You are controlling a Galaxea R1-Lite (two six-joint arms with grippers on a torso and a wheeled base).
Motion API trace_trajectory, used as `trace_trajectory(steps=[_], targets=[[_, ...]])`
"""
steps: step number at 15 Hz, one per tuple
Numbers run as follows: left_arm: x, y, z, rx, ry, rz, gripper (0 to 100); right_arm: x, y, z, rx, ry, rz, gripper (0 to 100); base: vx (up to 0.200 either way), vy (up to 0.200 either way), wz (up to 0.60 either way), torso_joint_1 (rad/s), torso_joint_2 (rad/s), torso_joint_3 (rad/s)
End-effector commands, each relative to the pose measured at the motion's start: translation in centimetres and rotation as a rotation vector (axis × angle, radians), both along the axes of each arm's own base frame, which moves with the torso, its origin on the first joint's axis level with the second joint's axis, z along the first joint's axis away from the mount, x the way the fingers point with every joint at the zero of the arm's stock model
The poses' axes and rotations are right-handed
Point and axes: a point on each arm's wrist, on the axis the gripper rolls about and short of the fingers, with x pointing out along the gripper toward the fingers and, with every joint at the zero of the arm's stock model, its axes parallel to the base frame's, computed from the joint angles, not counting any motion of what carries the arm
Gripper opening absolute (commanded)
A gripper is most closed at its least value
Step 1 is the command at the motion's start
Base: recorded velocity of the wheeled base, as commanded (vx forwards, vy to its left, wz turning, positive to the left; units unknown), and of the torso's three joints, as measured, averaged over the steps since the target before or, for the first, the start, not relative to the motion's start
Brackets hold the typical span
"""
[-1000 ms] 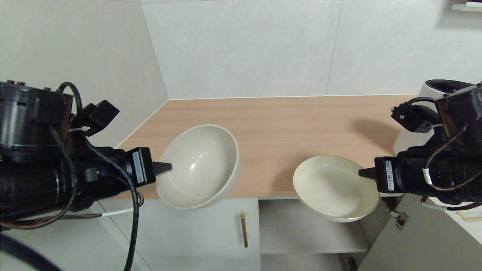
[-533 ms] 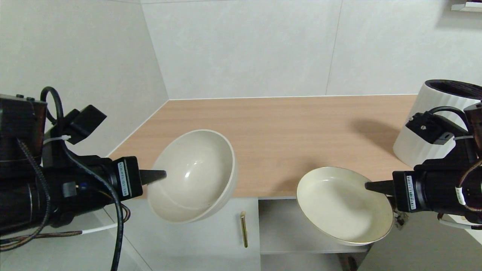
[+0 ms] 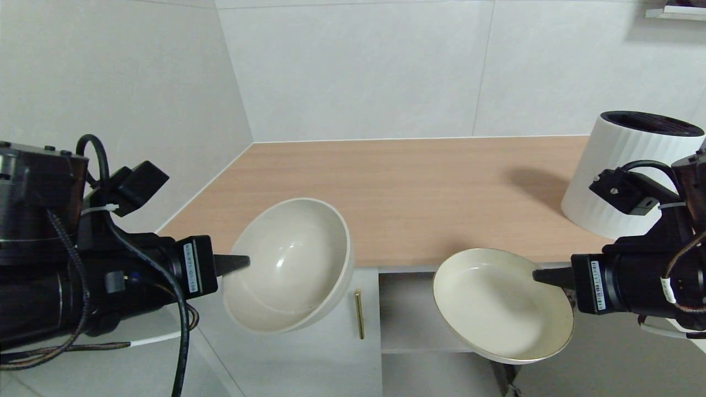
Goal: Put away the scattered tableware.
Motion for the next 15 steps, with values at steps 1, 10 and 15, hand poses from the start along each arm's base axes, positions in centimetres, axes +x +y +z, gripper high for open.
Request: trace_trajectory(steps=[1, 10, 15], targets=[[0.15, -0.06, -0.16, 0.003, 0.006, 0.001, 0, 0.17, 0.11, -0.16, -0.004, 0.006, 0.0, 0, 0.0, 0.0, 0.0, 0.0, 0.0, 0.0], [0.24, -0.14, -0.37, 0.009, 0.014, -0.001, 0, 0.8, 0.45, -0.89, -0.022, 0.034, -0.005, 0, 0.0, 0.0, 0.0, 0.0, 0.0, 0.0], [0.19, -0.22, -0.46, 0.01, 0.017, -0.006, 0, 1.12, 0.26, -1.06, -0.026, 0.041, -0.021, 0, 0.0, 0.0, 0.0, 0.0, 0.0, 0.0]])
